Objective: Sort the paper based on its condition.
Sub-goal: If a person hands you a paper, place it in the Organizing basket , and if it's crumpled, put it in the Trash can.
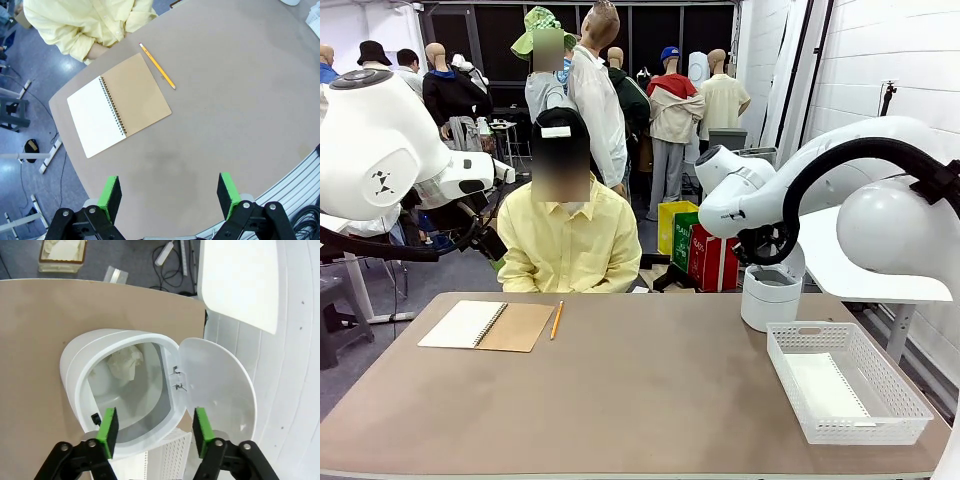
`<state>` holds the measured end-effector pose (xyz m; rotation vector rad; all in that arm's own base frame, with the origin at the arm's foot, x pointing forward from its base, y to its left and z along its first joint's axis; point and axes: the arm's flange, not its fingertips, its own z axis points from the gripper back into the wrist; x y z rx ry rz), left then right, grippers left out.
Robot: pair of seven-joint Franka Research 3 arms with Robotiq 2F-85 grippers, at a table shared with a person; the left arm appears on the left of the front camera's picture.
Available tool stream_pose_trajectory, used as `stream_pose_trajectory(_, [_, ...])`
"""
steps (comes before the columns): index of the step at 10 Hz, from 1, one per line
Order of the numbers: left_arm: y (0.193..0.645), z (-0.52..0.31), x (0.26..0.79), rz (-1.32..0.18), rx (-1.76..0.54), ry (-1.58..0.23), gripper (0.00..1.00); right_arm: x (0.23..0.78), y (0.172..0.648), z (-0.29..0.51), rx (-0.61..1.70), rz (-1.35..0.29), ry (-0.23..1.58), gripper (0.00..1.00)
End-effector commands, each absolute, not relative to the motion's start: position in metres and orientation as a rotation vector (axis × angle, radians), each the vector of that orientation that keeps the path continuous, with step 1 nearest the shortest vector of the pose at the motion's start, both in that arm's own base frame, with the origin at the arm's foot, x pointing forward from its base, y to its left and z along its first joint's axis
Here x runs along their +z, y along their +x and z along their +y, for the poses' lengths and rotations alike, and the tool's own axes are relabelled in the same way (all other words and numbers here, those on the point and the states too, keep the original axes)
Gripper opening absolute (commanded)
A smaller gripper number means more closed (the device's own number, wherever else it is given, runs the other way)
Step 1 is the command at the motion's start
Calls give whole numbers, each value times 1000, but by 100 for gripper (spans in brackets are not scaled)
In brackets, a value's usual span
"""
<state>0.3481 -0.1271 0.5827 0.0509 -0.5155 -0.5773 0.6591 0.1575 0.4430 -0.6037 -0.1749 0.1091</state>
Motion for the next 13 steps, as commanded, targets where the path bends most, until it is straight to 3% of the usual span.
stream_pose_trajectory(1, [348, -126, 583, -521, -580, 49, 100, 447, 666, 163, 82, -180, -630, 100])
stream_pose_trajectory(13, [348, -126, 583, -521, -580, 49, 100, 451, 659, 164, 109, -184, -602, 100])
